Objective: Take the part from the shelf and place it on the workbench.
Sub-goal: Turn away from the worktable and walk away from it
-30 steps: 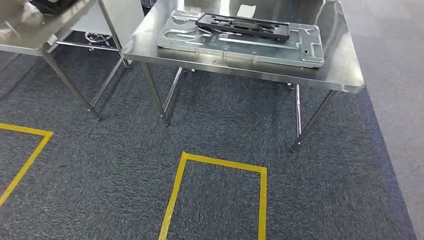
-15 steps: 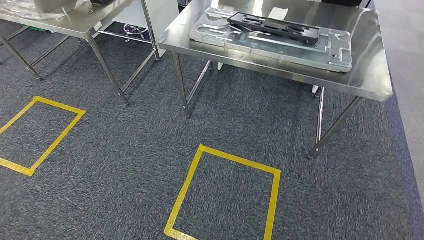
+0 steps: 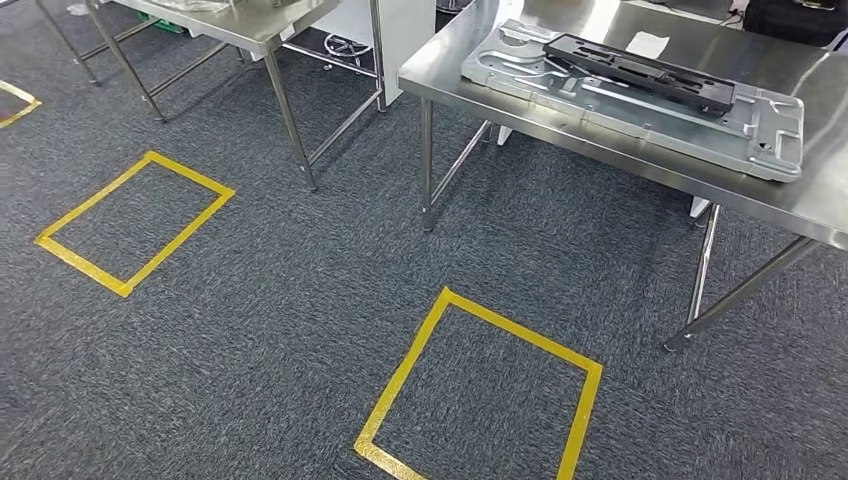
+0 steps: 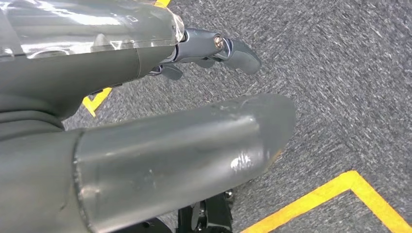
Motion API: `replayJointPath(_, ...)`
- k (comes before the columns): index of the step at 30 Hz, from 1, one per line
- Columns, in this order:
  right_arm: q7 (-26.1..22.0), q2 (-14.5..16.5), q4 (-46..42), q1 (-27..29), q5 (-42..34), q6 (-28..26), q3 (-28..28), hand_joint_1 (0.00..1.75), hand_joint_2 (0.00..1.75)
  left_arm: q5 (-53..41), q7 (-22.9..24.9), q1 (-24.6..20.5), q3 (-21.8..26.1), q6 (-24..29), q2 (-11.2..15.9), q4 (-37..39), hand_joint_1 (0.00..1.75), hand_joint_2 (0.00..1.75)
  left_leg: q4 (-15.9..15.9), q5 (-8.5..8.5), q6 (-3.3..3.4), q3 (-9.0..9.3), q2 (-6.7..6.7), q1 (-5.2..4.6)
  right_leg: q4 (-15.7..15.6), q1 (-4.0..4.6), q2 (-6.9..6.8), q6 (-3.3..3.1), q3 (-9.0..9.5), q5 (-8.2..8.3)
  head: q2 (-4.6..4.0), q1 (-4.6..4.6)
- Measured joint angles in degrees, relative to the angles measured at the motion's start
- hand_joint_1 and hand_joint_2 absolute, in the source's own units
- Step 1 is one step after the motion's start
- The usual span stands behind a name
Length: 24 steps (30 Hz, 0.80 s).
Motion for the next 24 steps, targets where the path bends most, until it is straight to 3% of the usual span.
replayJointPath(1, 0.24, 0.07, 0.03, -0.03, 0.24, 0.03, 0.08, 0.0, 0.0, 0.07, -0.13, -0.02, 0.1, -0.02, 0.07, 0.0, 0.0, 0.0, 0.04, 0.19, -0.33, -0.28, -0.54, 0.1, -0.66, 0.09, 0.19, -0.17, 0.15, -0.02, 0.0, -0.01)
replayJointPath(3, 0.62, 0.38, 0.1, -0.17, 0.67, 0.07, 0.35, 0.0, 0.0, 0.21, -0.35, 0.06, 0.38, -0.04, 0.41, 0.0, 0.0, 0.0, 0.11, 0.44, -1.03, -0.71, -1.15, 0.3, -1.28, 0.0, -0.99, -0.43, 0.19, 0.47, 0.0, -0.01)
replayJointPath(5, 0.78, 0.7, 0.15, -0.18, 0.91, 0.09, 0.58, 0.0, 0.0, 0.37, -0.44, 0.09, 0.56, -0.07, 0.73, 0.0, 0.0, 0.0, 2.17, -1.05, -1.69, -1.83, 0.59, 0.31, -2.06, -0.38, -2.33, -0.91, 0.35, 1.04, 0.0, -0.2)
replayJointPath(7, 0.79, 0.87, 0.19, -0.04, 1.23, 0.12, 0.75, 0.0, 0.0, 0.59, -0.25, -0.03, 0.64, -0.07, 0.96, 0.0, 0.0, 0.0, 8.71, -4.85, -2.5, -4.88, 2.97, 0.67, -2.3, -0.51, -3.8, -1.15, 0.26, 1.25, 0.0, -0.45)
replayJointPath(8, 0.69, 0.94, 0.19, 0.0, 1.39, 0.16, 0.88, 0.0, 0.0, 0.67, -0.03, -0.08, 0.71, -0.05, 1.08, 0.0, 0.0, 0.0, 12.6, -6.59, -2.92, -6.65, 3.44, 0.98, -2.24, -0.51, -4.6, -1.14, 0.12, 1.24, 0.0, -0.54)
replayJointPath(9, 0.5, 1.03, 0.2, 0.0, 1.49, 0.21, 1.0, 0.0, 0.0, 0.71, 0.26, -0.06, 0.79, -0.05, 1.21, 0.0, 0.0, 0.0, 15.41, -7.5, -3.32, -7.83, 3.7, 1.27, -2.15, -0.54, -5.37, -1.09, 0.0, 1.21, 0.0, -0.55)
replayJointPath(10, 0.27, 1.14, 0.21, -0.03, 1.54, 0.26, 1.12, 0.0, 0.0, 0.72, 0.53, 0.02, 0.86, -0.04, 1.32, 0.0, 0.0, 0.0, 16.14, -7.29, -3.65, -7.97, 3.89, 1.55, -2.03, -0.59, -6.08, -0.99, -0.08, 1.15, 0.0, -0.56)
replayJointPath(11, 0.04, 1.26, 0.21, -0.07, 1.55, 0.31, 1.2, 0.0, 0.0, 0.72, 0.72, 0.11, 0.92, -0.04, 1.44, 0.0, 0.0, 0.0, 14.46, -6.03, -3.91, -6.88, 4.14, 1.81, -1.88, -0.67, -6.73, -0.82, -0.1, 1.04, 0.0, -0.56)
replayJointPath(13, -0.27, 1.5, 0.21, -0.15, 1.57, 0.38, 1.31, 0.0, 0.0, 0.71, 0.91, 0.14, 0.99, -0.05, 1.6, 0.0, 0.0, 0.0, 6.71, -2.79, -4.2, -2.5, 5.89, 2.04, -1.41, -0.78, -7.97, -0.23, -0.02, 0.65, 0.0, -0.58)
replayJointPath(15, -0.46, 1.63, 0.2, -0.19, 1.61, 0.44, 1.43, 0.0, 0.0, 0.62, 0.96, -0.03, 1.01, -0.07, 1.67, 0.0, 0.0, 0.0, 1.25, -1.4, -3.62, 0.42, 7.46, 1.77, -0.93, -0.61, -9.02, 0.58, 0.02, 0.21, 0.0, -0.58)
replayJointPath(16, -0.57, 1.66, 0.2, -0.25, 1.66, 0.47, 1.48, 0.0, 0.0, 0.56, 0.97, -0.07, 1.02, -0.09, 1.69, 0.0, 0.0, 0.0, 0.49, -1.52, -3.14, 0.68, 7.73, 1.54, -0.82, -0.49, -9.43, 0.95, 0.06, 0.09, 0.0, -0.52)
replayJointPath(18, -0.74, 1.67, 0.2, -0.43, 1.8, 0.54, 1.52, 0.0, 0.0, 0.4, 0.98, 0.09, 1.03, -0.16, 1.7, 0.0, 0.0, 0.0, 0.51, -1.36, -2.16, 0.43, 6.68, 1.37, -0.83, -0.57, -10.04, 1.64, 0.2, -0.03, 0.0, -0.35)
replayJointPath(20, -0.85, 1.68, 0.2, -0.51, 1.94, 0.58, 1.56, 0.0, 0.0, 0.19, 0.98, 0.23, 1.04, -0.3, 1.69, 0.0, 0.0, 0.0, 0.17, -0.99, -1.32, 0.38, 5.75, 1.43, 0.71, -0.88, -8.35, 2.25, -0.27, -1.47, 0.0, -0.16)
replayJointPath(22, -0.92, 1.7, 0.2, -0.29, 2.0, 0.62, 1.57, 0.0, 0.0, -0.13, 0.87, 0.18, 1.04, -0.51, 1.68, 0.0, 0.0, 0.0, -0.01, -0.65, -0.67, 0.22, 4.75, 1.39, 6.66, -1.05, -5.41, 2.42, -2.93, -5.22, 0.0, 0.12)
replayJointPath(24, -0.94, 1.71, 0.2, 0.02, 1.79, 0.63, 1.56, 0.0, 0.0, -0.6, 0.56, 0.16, 1.03, -0.7, 1.67, 0.0, 0.0, 0.0, 0.05, -0.51, -0.36, -0.07, 3.54, 1.15, 13.88, -1.02, -4.25, 2.25, -6.49, -8.29, 0.0, 0.22)
